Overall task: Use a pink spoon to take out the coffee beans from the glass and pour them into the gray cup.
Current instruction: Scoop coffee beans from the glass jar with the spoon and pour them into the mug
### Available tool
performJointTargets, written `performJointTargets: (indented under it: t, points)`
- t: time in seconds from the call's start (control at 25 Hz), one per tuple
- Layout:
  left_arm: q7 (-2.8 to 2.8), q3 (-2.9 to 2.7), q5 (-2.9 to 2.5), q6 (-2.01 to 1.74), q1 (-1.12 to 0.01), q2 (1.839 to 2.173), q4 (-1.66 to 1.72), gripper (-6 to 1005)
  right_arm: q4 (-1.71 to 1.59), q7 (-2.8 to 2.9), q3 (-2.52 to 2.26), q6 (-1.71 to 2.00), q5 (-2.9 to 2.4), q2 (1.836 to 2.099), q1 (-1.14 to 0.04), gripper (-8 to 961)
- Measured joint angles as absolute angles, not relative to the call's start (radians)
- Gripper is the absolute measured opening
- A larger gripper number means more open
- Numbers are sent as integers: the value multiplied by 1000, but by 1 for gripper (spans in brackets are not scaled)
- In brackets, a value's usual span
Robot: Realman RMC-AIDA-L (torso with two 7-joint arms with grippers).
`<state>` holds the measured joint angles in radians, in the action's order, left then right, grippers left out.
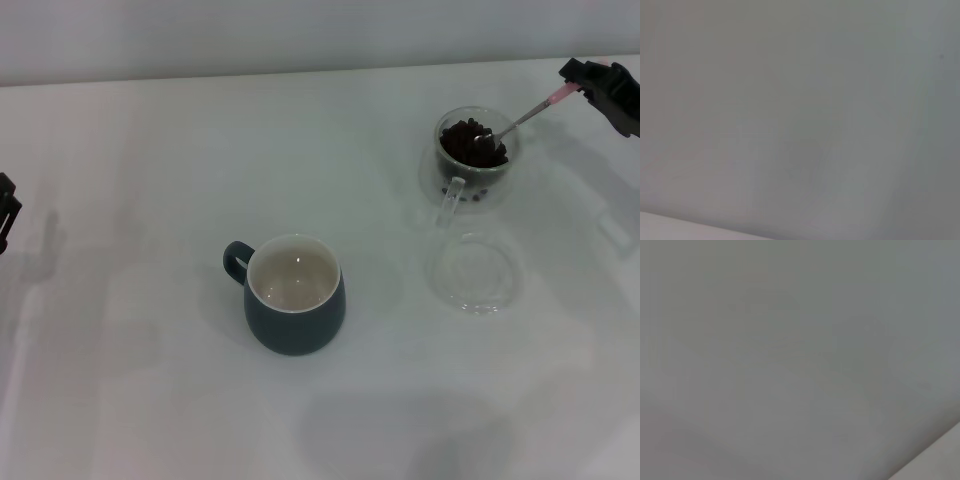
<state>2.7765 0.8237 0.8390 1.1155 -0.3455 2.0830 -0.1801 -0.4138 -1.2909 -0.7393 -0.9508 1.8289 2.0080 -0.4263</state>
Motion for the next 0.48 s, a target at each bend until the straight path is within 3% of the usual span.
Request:
performJointTargets:
  t: [0.48]
  points:
    - [2777, 824, 839, 1116, -353, 2082, -182, 800, -414, -1170, -740, -942, 1855, 2008, -432, 158]
